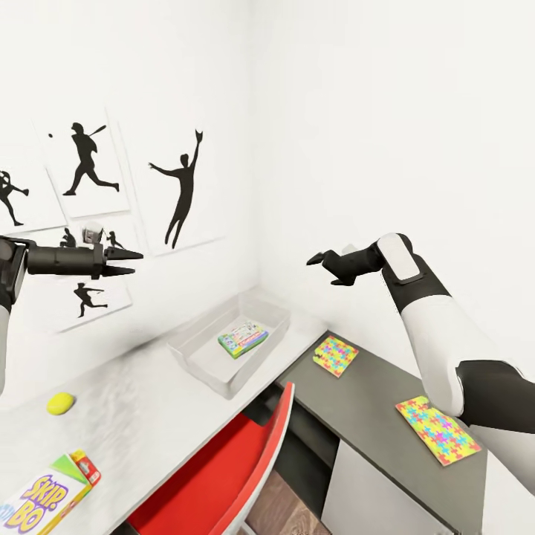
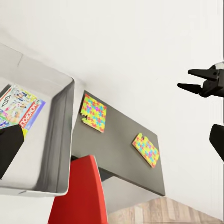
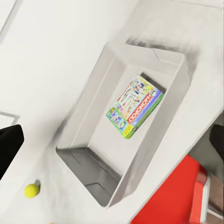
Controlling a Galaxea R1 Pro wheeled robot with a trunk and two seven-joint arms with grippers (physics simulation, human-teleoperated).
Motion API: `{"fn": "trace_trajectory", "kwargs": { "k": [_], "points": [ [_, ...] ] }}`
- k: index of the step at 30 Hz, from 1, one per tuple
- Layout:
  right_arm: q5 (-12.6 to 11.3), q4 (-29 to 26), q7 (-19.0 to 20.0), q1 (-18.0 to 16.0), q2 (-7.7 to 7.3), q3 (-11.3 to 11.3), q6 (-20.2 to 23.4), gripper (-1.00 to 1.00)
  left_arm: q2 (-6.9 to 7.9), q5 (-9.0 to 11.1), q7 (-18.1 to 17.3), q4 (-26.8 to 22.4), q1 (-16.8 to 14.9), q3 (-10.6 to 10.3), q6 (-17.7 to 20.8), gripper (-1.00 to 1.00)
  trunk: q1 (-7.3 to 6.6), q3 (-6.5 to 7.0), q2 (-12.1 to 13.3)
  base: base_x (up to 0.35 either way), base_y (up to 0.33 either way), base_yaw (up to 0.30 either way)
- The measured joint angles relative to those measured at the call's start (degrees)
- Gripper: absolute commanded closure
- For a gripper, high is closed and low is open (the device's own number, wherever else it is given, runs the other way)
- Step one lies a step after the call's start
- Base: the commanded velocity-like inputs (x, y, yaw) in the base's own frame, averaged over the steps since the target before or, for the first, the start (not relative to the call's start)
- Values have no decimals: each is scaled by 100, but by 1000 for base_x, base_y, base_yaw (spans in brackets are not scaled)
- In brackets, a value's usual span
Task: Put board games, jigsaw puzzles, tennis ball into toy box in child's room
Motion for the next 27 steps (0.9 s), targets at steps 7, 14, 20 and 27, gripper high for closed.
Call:
{"fn": "trace_trajectory", "kwargs": {
  "k": [7,14,20,27],
  "points": [
    [2,-1,0,0,-11,-7,1,-100,-1,0,1,1,-1,0,0,-100,1,18,0,-143,102,-260],
    [1,-1,-2,1,-23,-8,0,-100,-7,0,0,1,-1,0,-5,-100,1,43,0,-211,160,-275],
    [1,0,-1,0,-32,-8,0,-100,-10,0,0,1,-1,0,-8,-100,2,69,0,-247,158,-276],
    [-2,0,1,0,-34,-8,-2,-100,-5,1,0,0,0,-2,-9,-100,2,101,-1,-260,103,-276]
  ]
}}
